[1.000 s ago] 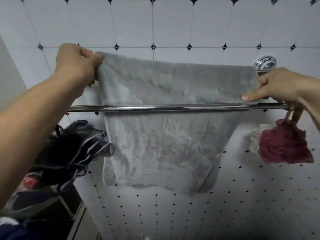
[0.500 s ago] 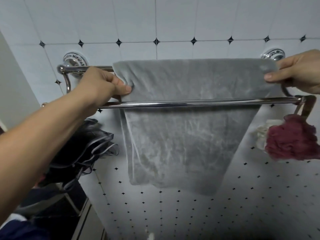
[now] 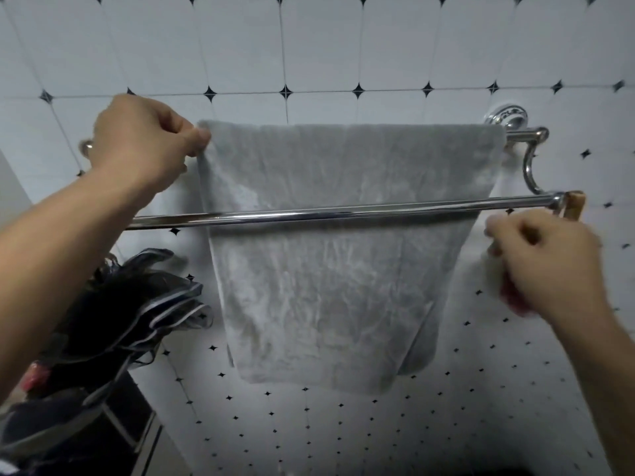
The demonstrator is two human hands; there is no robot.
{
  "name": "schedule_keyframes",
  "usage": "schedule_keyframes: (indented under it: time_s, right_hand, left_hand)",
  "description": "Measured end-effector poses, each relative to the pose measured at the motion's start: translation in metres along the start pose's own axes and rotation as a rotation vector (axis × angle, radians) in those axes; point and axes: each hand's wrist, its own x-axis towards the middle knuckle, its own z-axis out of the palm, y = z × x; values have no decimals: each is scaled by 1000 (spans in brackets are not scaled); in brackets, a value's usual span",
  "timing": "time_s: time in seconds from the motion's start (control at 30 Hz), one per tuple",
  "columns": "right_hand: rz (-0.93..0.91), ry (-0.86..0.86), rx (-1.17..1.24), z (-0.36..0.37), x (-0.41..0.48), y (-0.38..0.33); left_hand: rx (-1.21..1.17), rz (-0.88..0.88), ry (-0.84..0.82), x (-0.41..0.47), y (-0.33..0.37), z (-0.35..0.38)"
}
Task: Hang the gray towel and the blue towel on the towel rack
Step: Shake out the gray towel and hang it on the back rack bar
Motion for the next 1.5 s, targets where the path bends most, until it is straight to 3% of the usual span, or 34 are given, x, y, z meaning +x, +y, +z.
schedule_keyframes:
  time_s: [0.07, 0.13, 0.23, 0.4, 0.5, 0.53, 0.6, 0.67, 0.77, 0.83, 1.0, 1.1, 1.23, 1.33, 1.5]
  right_hand:
    - [84, -382, -159, 32, -30, 36]
    - [236, -611, -149, 62, -36, 68]
    - [397, -753, 149, 93, -33, 103]
    - [422, -952, 267, 132, -77, 139]
    - [504, -1011, 233, 153, -101, 155]
    - [588, -1011, 207, 158, -107, 160]
    - [922, -969, 203, 167, -122, 174]
    - [1274, -905, 413, 179, -139, 183]
    - [1451, -751, 850, 201, -156, 184]
    - [1468, -652, 1022, 210, -162, 177]
    - [1408, -625, 1248, 216, -166, 170]
    - [1316, -589, 1246, 210, -169, 172]
    - [1051, -637, 779, 190, -172, 198]
    - [1076, -556, 497, 163, -172, 239]
    - [980, -572, 333, 129, -162, 251]
  left_hand:
    - [-45, 5, -25, 1, -5, 1]
    - [-66, 4, -34, 3, -8, 3]
    - [-103, 32, -90, 2, -11, 9]
    - [-28, 17, -190, -5, -26, 9]
    - [-7, -2, -229, -5, -31, 10]
    - [1, -6, -240, -6, -31, 10]
    - [4, -20, -250, -5, -30, 10]
    - [-20, -47, -249, -5, -28, 8]
    - [-69, -62, -233, -5, -25, 3]
    - [-97, -54, -198, -1, -23, 0]
    - [-158, -30, -145, 6, -24, -4]
    - [-155, 8, -117, 7, -24, -6]
    - [-109, 46, -61, 14, -21, -13]
    - [-5, 83, -30, 15, -21, -10]
    - [193, 168, -15, 4, -9, 7]
